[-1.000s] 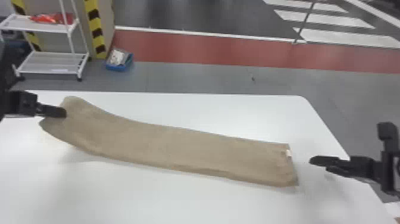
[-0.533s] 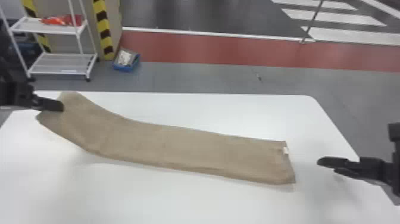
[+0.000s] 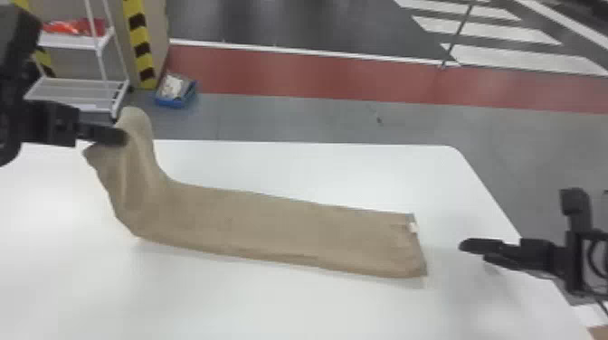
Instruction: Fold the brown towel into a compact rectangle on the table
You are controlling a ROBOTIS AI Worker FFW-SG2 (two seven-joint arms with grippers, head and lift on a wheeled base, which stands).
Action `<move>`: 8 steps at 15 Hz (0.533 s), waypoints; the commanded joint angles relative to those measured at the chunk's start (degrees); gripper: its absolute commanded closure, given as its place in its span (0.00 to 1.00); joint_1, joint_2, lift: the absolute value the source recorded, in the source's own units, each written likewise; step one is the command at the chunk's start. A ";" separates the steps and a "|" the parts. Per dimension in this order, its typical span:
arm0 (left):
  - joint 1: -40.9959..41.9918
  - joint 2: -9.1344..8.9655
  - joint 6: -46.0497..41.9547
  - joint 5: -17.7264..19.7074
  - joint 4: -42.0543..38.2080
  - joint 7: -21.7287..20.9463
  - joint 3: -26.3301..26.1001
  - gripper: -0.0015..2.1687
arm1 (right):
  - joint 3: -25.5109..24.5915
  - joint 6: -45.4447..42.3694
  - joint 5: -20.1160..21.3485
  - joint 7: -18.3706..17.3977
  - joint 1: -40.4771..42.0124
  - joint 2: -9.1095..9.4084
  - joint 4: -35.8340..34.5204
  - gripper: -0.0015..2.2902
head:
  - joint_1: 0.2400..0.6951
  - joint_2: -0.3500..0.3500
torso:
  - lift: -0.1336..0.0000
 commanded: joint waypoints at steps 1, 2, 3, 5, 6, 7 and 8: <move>-0.06 -3.90 0.24 -0.23 -4.67 1.10 -4.51 0.83 | -0.12 0.38 0.00 0.00 0.36 0.12 -0.45 0.03 | 1.00 0.15 | 0.07; 0.12 -5.48 0.24 -0.40 -6.25 1.36 -6.35 0.83 | -0.21 0.21 -0.08 0.09 0.80 0.12 -0.54 0.03 | 1.00 0.12 | 0.07; 0.65 -6.80 0.24 -0.58 -8.01 1.89 -8.37 0.83 | -1.17 0.21 -0.17 0.09 1.24 0.12 -0.63 0.03 | 1.00 0.09 | 0.07; 2.23 -7.95 0.24 -1.11 -10.91 1.98 -11.80 0.83 | -1.70 -0.14 -0.70 0.09 1.59 -0.14 -0.54 0.03 | 1.00 0.00 | 0.07; 2.76 -8.21 0.24 -1.37 -12.32 2.24 -13.56 0.83 | -1.79 -0.32 -0.70 0.09 1.68 -0.23 -0.54 0.03 | 1.00 0.00 | 0.07; 3.55 -8.91 0.24 -1.37 -13.46 2.77 -14.53 0.83 | -1.79 -0.50 -0.70 0.00 1.77 -0.32 -0.45 0.03 | 1.00 0.00 | 0.07; 4.16 -9.79 0.24 -1.55 -14.08 3.47 -15.67 0.83 | -1.79 -0.50 -0.70 0.09 1.77 -0.32 -0.36 0.03 | 1.00 0.00 | 0.07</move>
